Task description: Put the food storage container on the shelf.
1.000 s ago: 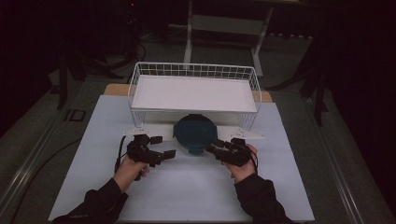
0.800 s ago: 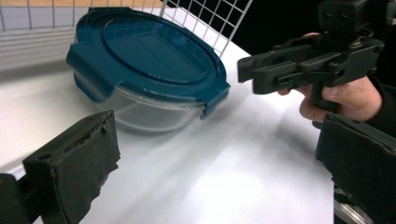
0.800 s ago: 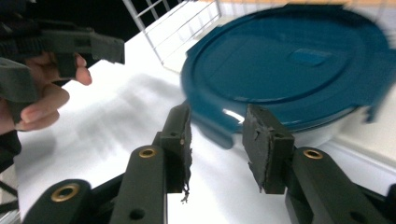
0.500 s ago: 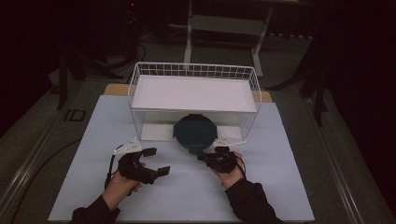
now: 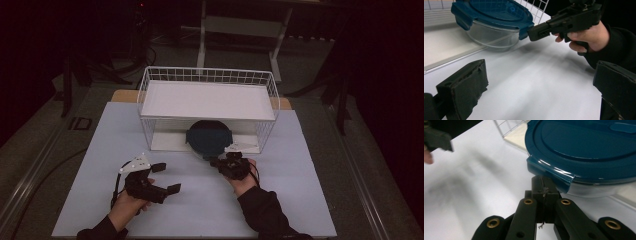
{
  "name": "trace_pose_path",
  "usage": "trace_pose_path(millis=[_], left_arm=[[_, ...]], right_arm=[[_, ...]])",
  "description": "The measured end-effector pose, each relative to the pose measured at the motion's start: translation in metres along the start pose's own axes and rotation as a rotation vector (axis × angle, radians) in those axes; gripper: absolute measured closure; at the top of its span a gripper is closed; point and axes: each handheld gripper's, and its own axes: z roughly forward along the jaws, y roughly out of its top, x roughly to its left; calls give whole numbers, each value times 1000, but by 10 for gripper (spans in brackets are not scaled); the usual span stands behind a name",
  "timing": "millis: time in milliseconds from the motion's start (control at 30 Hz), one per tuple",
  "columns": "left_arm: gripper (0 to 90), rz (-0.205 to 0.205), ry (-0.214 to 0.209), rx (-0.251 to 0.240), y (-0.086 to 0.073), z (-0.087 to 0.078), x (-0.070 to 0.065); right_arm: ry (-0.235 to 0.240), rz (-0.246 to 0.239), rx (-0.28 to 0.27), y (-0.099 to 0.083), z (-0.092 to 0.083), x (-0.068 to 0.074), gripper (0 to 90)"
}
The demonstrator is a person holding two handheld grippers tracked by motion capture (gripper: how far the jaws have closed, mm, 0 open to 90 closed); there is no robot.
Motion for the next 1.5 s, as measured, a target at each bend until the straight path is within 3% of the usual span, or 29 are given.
trace_pose_path(millis=[733,800,1067,1167,1267,1300,1367,1400,1500], left_arm=[[0,10,5,-4,-3,1,4],[0,9,4,-2,-3,1,4],[0,7,-1,-6,-4,0,3],[0,11,-9,-13,-2,-1,2],[0,19,-13,-15,-1,-1,0],[0,22,-16,-14,-1,-1,-1],[0,32,-16,-14,-1,-2,-3],[0,34,-19,-13,-1,-2,-3],[0,37,-24,-14,0,-3,-5]], right_arm=[[-66,20,-43,24,30,-20,900],[-52,26,-44,25,31,-22,900],[-51,2,-55,26,29,-13,898],[-39,-6,-74,24,23,-7,769],[-12,-15,-103,22,12,0,475],[-12,-15,-103,22,12,0,475],[0,-22,-116,20,7,2,353],[35,-16,-118,19,2,3,245],[76,-4,-115,17,-3,2,233]])
